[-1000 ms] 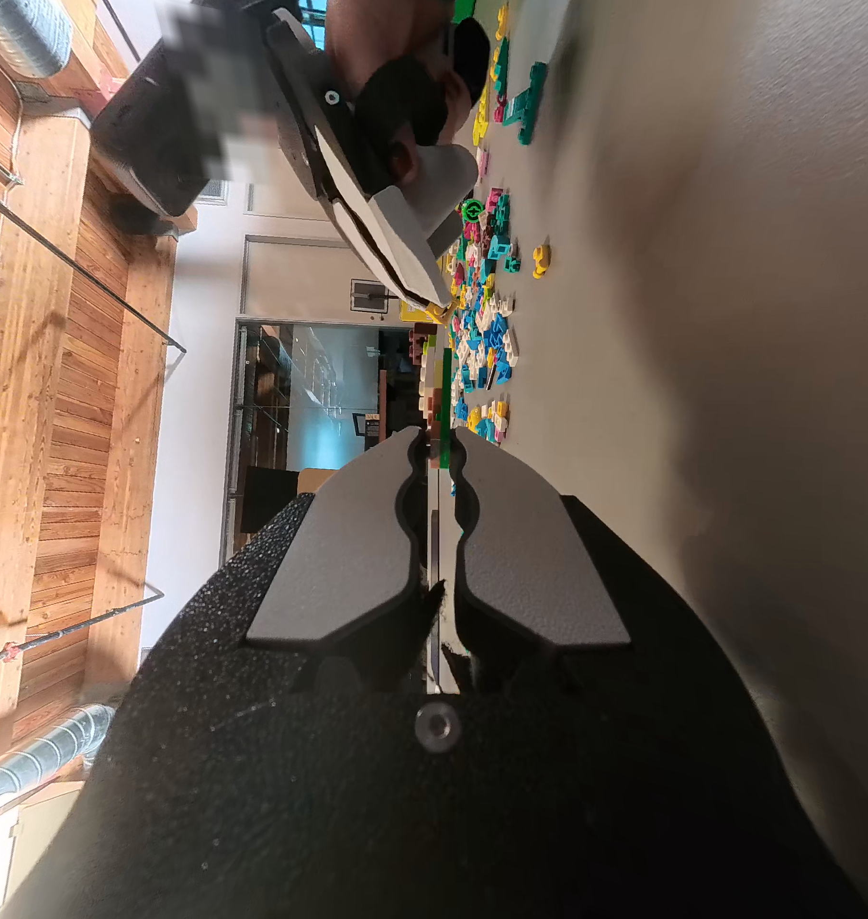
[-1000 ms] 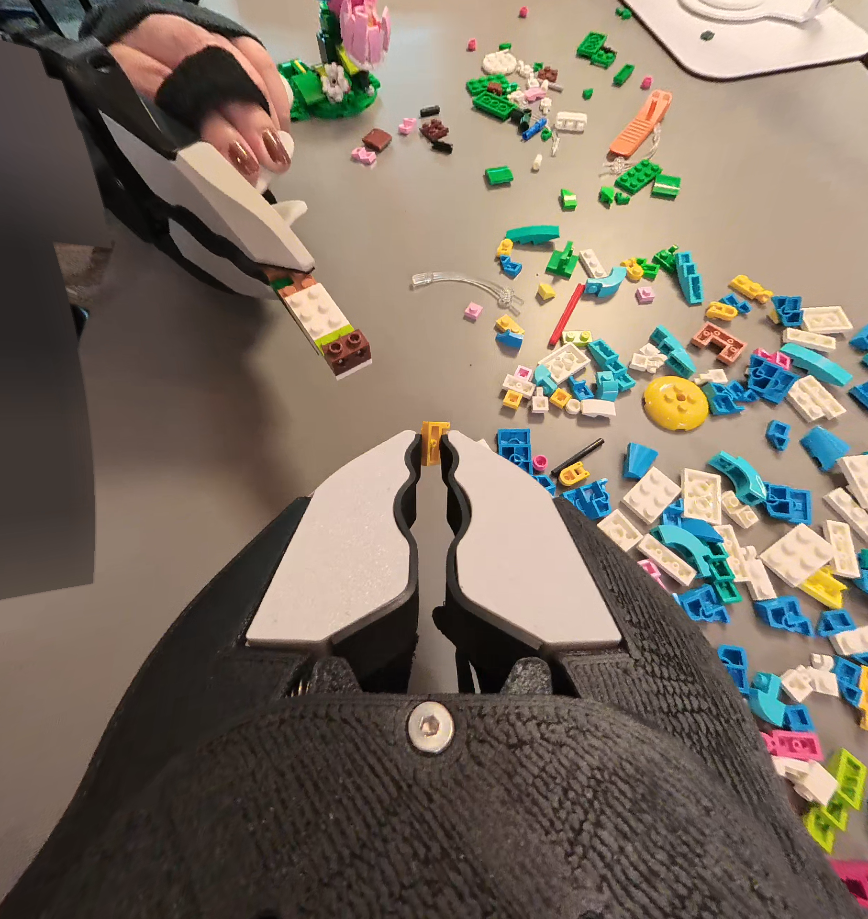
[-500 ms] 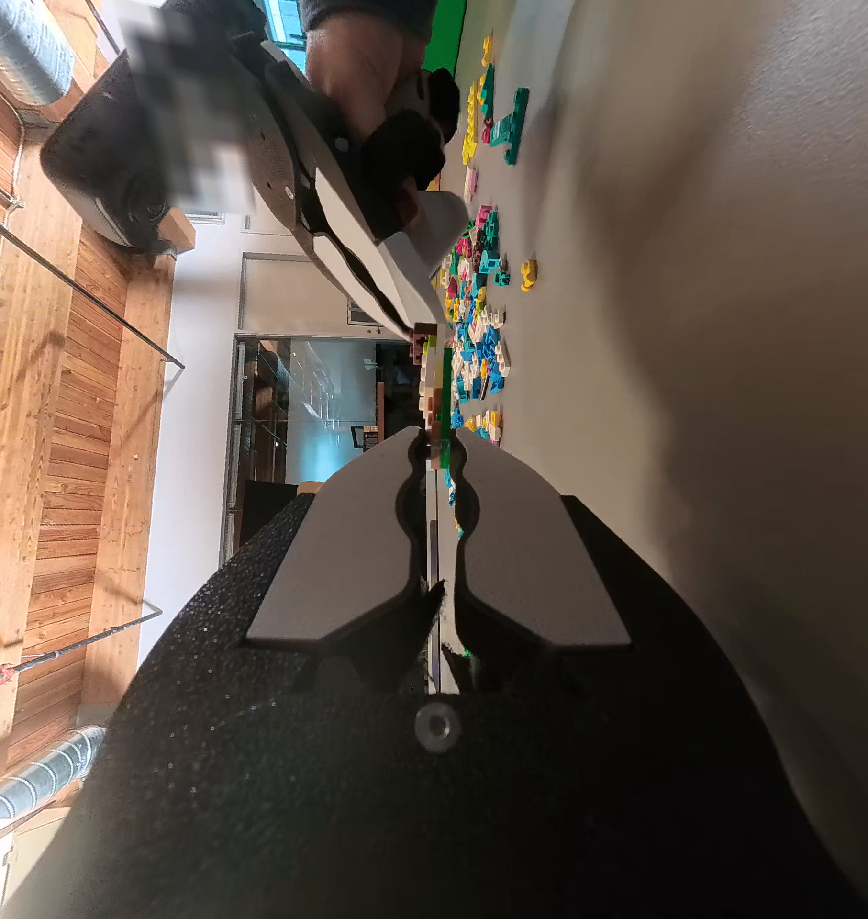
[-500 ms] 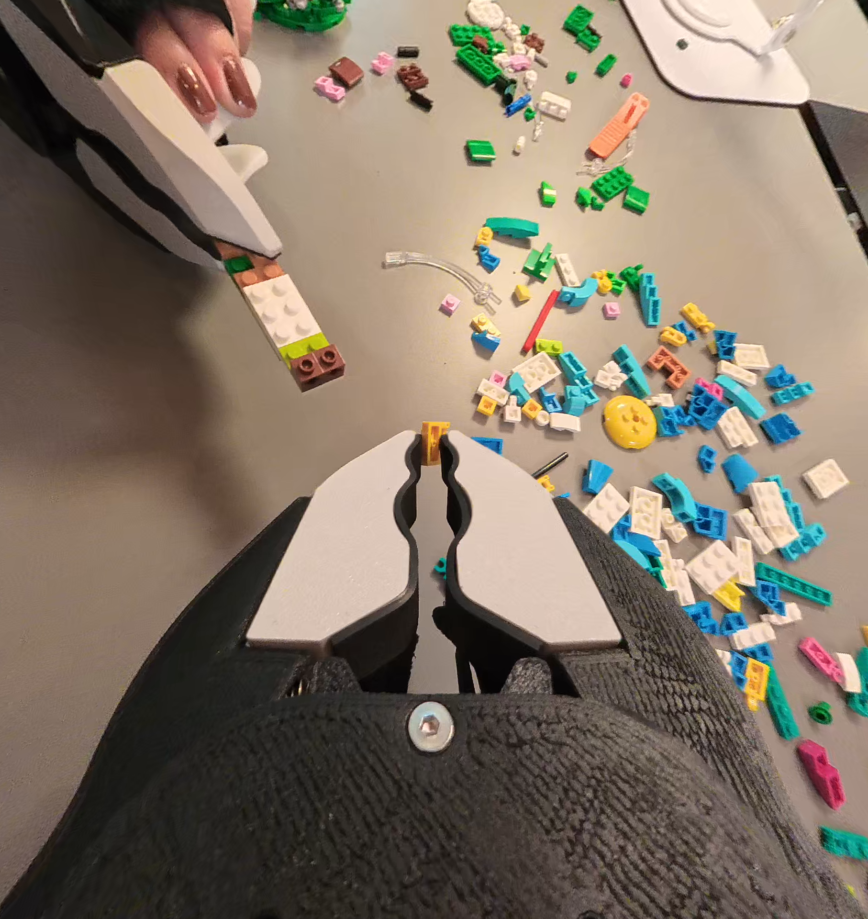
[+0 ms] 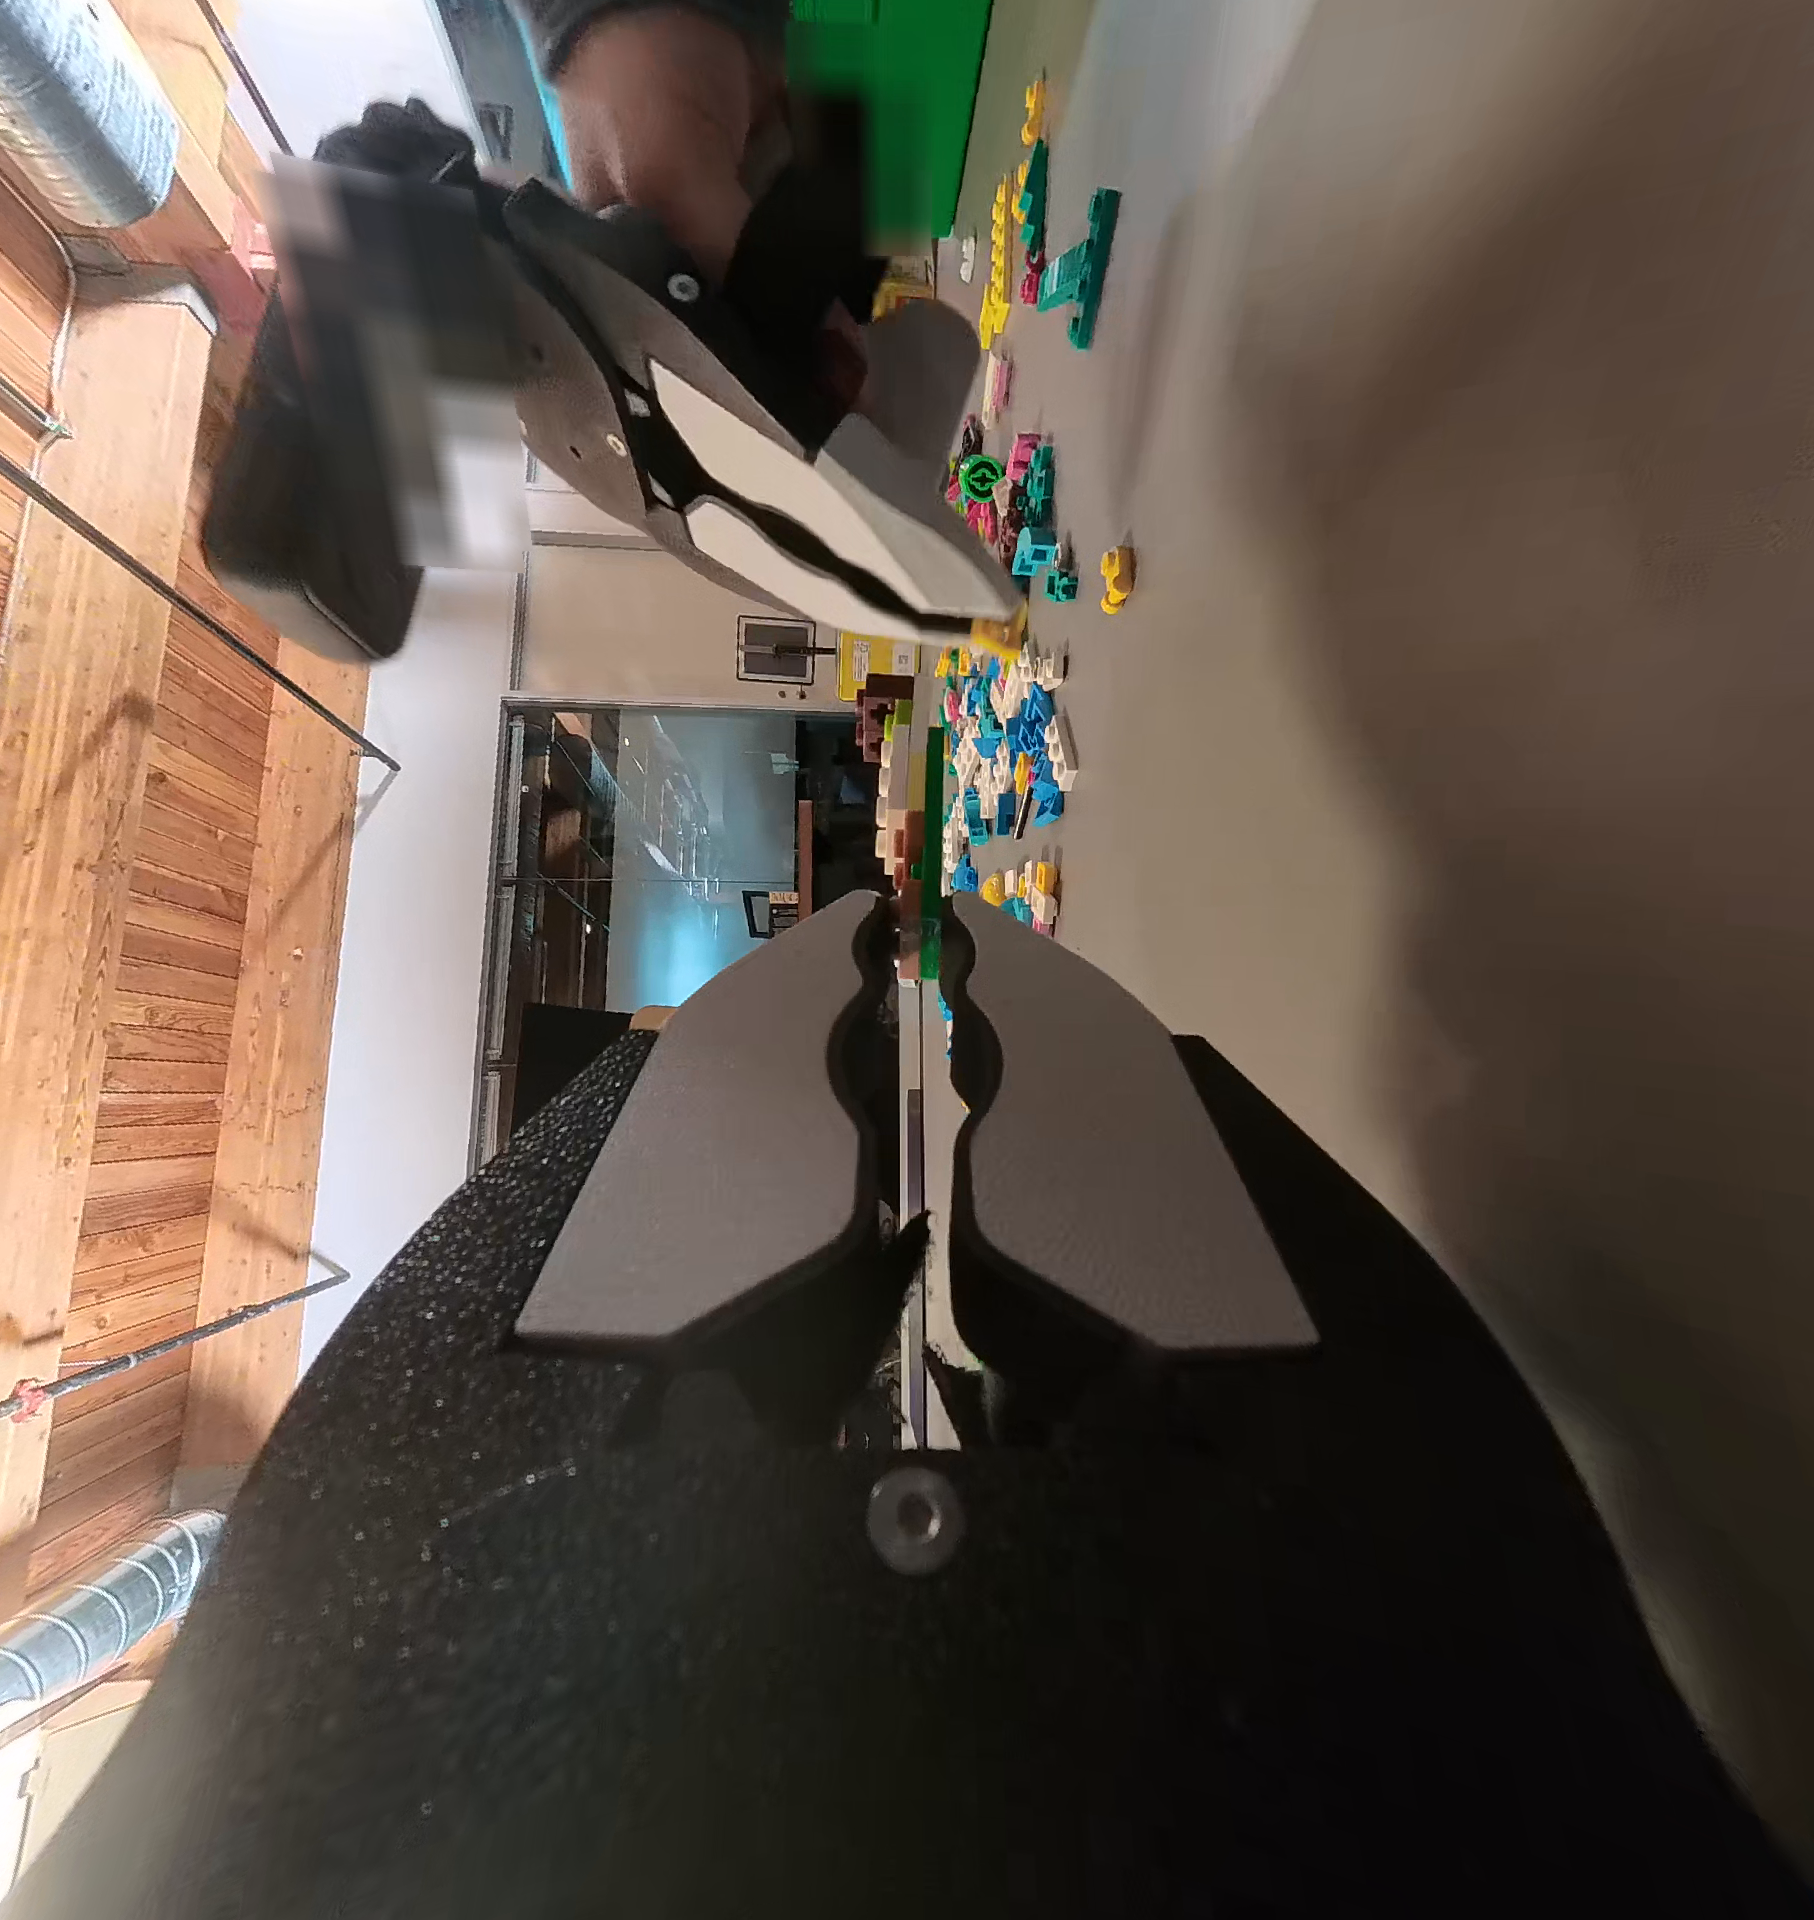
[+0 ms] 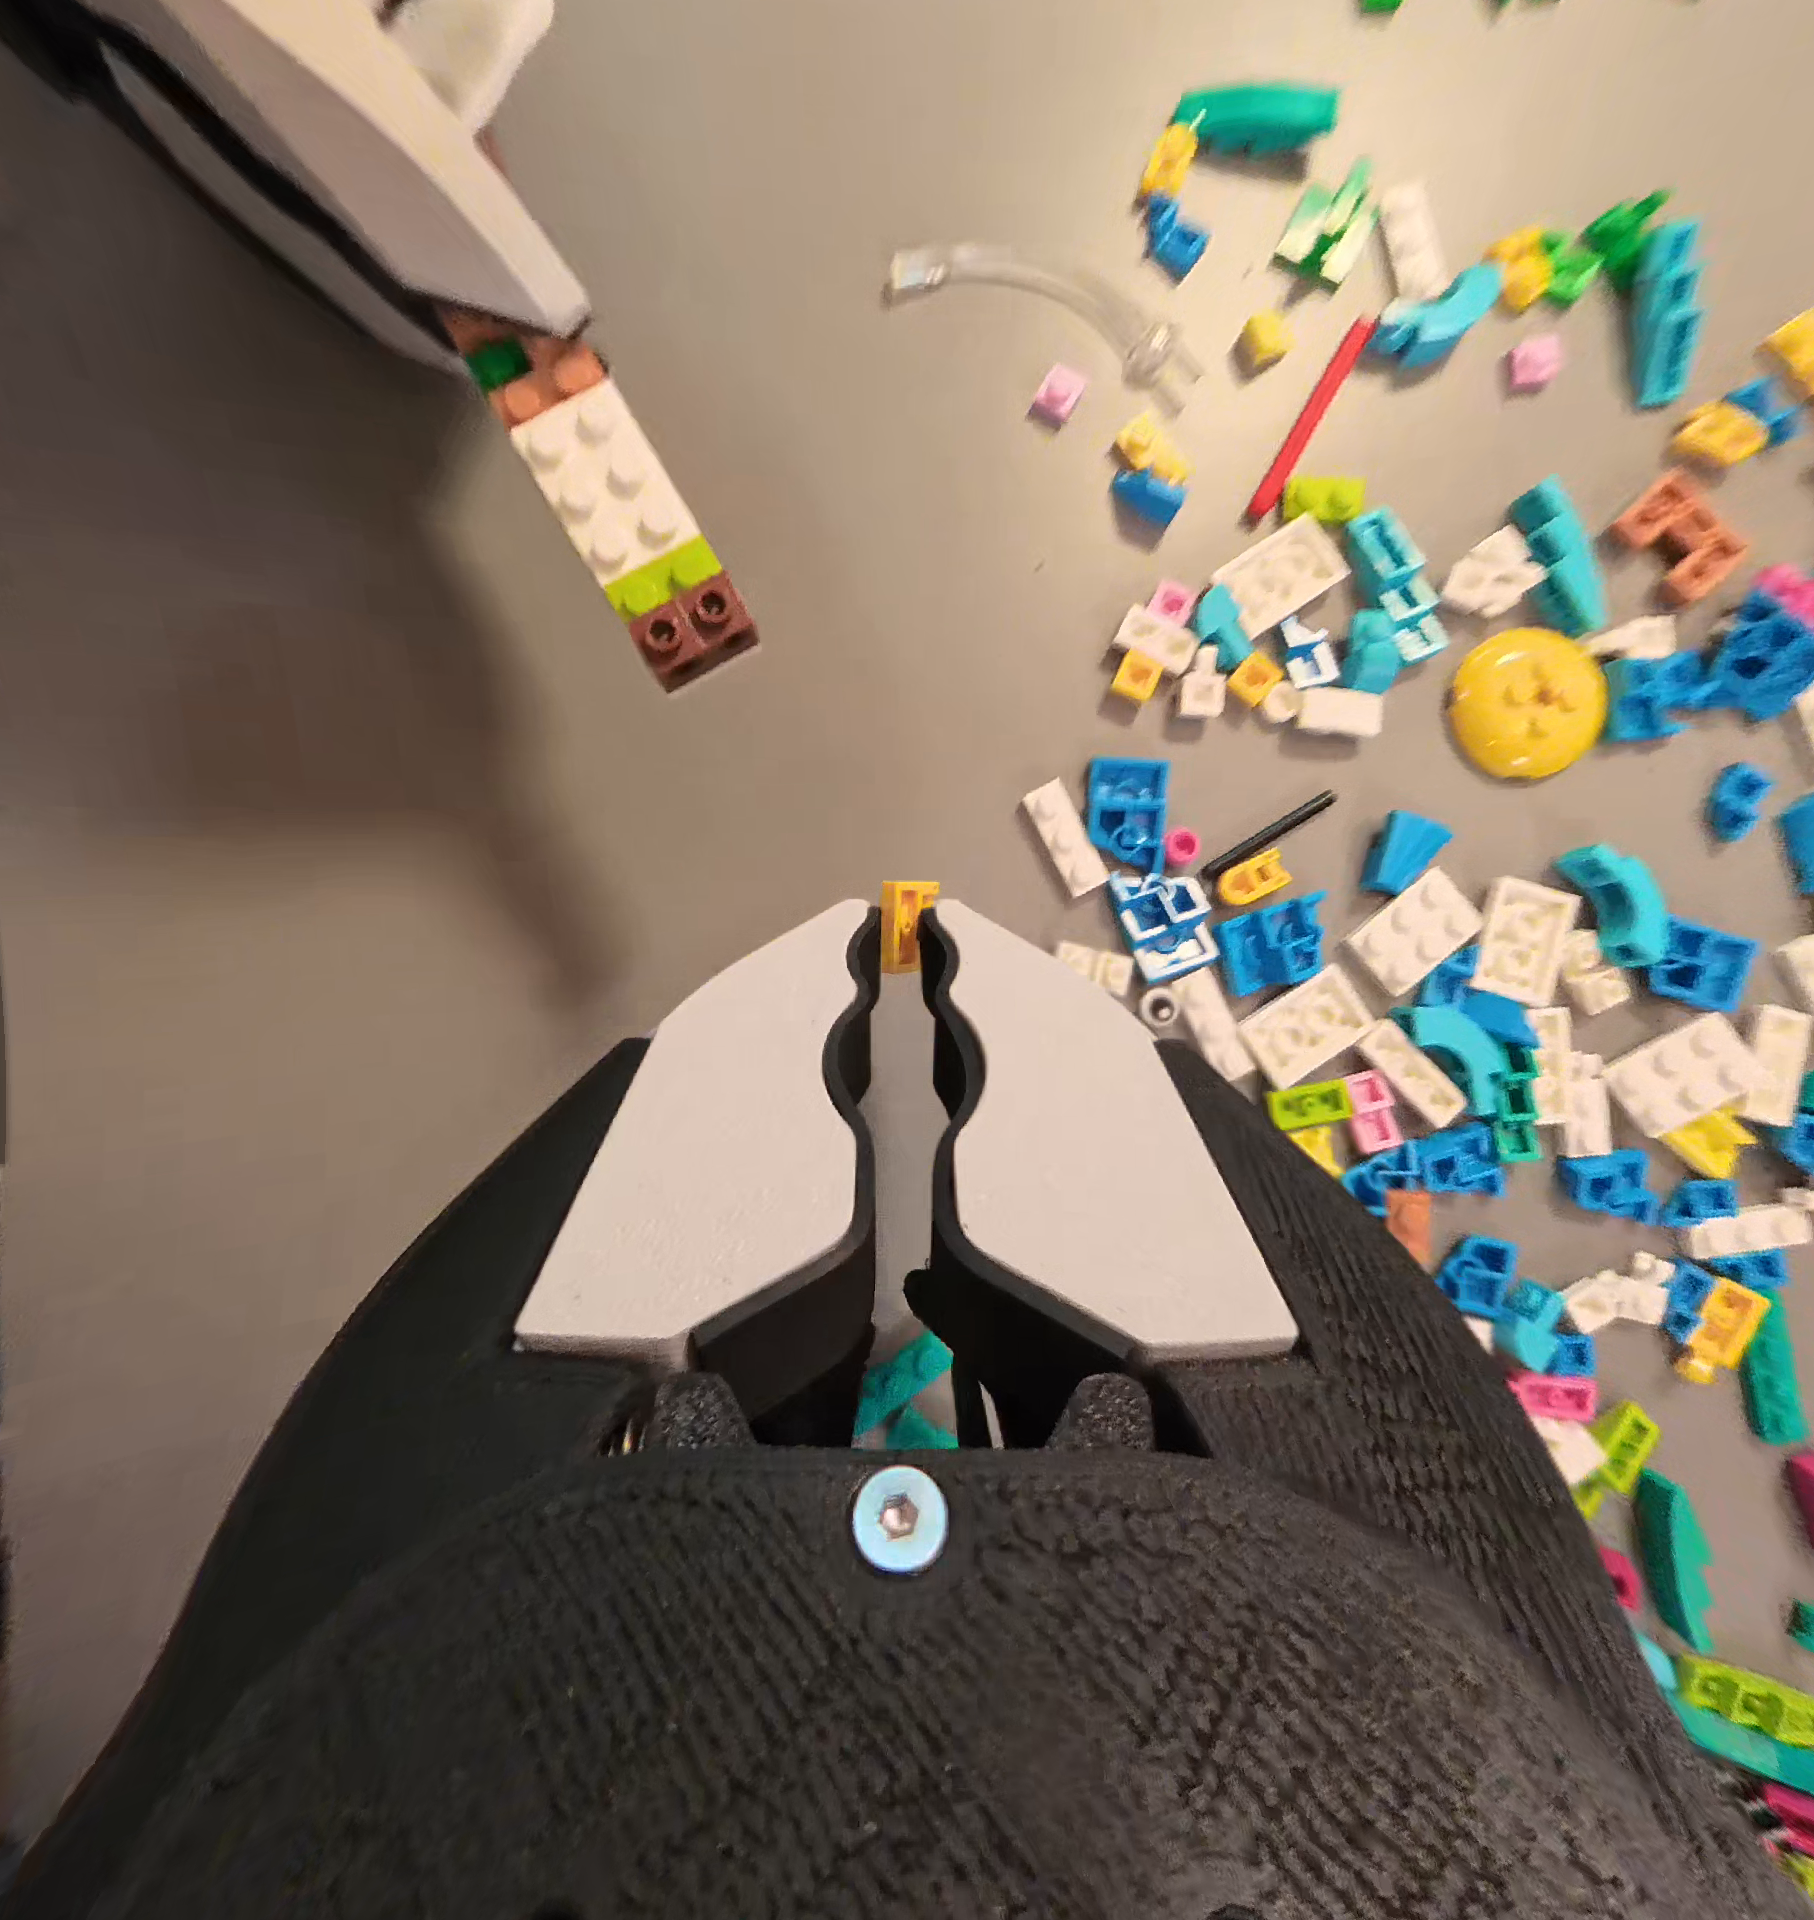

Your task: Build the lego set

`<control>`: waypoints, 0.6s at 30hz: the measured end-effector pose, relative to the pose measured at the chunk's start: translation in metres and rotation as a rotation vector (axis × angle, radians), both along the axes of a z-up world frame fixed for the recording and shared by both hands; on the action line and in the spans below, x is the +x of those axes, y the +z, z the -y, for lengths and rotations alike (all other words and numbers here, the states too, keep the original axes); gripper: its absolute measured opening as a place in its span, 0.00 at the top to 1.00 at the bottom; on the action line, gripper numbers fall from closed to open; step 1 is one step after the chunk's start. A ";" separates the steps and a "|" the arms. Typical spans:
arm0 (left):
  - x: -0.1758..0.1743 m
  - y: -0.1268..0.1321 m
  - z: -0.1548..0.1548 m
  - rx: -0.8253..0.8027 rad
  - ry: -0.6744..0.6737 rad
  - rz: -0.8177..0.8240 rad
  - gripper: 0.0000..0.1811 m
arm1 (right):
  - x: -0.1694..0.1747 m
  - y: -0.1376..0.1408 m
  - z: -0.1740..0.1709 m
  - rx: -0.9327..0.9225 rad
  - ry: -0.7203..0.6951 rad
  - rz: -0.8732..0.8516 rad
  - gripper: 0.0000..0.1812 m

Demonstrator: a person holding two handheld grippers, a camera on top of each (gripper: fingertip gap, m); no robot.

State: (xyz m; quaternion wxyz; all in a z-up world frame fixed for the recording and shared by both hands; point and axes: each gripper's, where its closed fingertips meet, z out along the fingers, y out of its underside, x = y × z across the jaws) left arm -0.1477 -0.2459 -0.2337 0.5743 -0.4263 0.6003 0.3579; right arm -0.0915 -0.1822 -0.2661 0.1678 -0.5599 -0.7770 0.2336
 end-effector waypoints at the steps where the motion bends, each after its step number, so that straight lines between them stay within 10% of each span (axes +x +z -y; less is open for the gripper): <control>1: 0.000 0.000 0.000 0.000 0.000 -0.001 0.96 | 0.003 -0.001 0.002 -0.020 0.016 0.039 0.97; 18: 0.001 0.001 -0.001 0.008 -0.002 -0.002 0.96 | -0.007 0.001 0.009 0.022 0.162 0.172 0.97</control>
